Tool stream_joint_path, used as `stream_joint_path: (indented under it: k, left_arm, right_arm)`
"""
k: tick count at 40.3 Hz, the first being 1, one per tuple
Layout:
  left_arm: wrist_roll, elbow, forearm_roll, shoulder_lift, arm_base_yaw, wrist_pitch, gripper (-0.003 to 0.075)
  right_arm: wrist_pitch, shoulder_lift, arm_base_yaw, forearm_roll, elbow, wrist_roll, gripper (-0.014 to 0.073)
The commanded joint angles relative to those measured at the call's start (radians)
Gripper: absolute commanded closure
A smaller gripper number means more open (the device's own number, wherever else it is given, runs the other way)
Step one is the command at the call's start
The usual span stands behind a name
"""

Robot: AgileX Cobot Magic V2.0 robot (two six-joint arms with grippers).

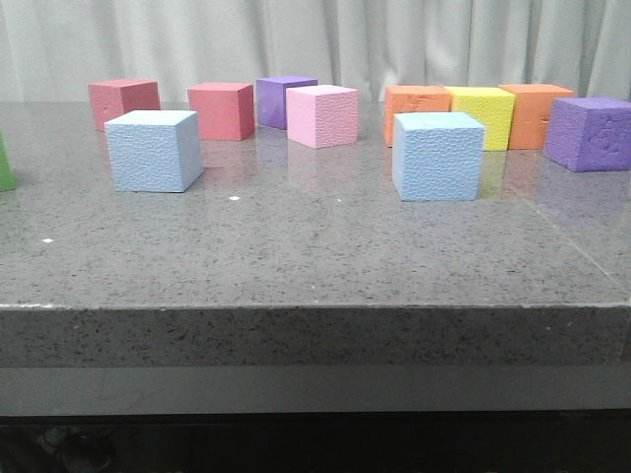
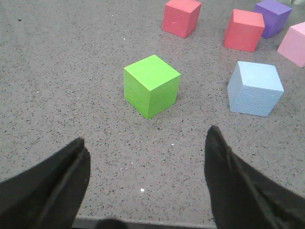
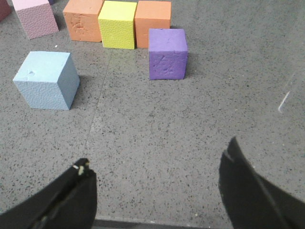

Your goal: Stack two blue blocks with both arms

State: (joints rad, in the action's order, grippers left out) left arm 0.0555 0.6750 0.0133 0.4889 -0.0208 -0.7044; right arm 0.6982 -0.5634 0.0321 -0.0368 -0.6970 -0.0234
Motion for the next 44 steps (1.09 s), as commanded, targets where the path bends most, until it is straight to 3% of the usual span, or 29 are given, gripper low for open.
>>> stream_joint_path:
  k: [1,8,15,26,38,44]
  left_arm:
    - [-0.001,0.024,0.006,0.009,0.001,0.077,0.0226]
    - [-0.001,0.024,0.006,0.009,0.001,0.077,0.0226]
    - [-0.001,0.024,0.006,0.009,0.001,0.077,0.0226]
    - [-0.003,0.024,0.006,0.009,0.001,0.077,0.0226]
    - [-0.003,0.024,0.006,0.009,0.001,0.079,0.0226]
    - [-0.003,0.024,0.006,0.009,0.001,0.079,0.0226]
  right_arm:
    - [-0.032,-0.094,-0.003,0.000,-0.094,0.007,0.0046]
    - [0.017,-0.276,-0.003,-0.002,-0.233,0.007,0.0046]
    - [0.042,-0.413,0.023,-0.106,-0.338,0.023,0.0046]
    - [0.016,-0.592,0.198,-0.124,-0.459,0.031,-0.0015]
    - [0.001,-0.788,0.300,-0.097,-0.582,-0.092,-0.0022]
    - [0.000,-0.877,0.361,0.037,-0.643,-0.244,-0.0020]
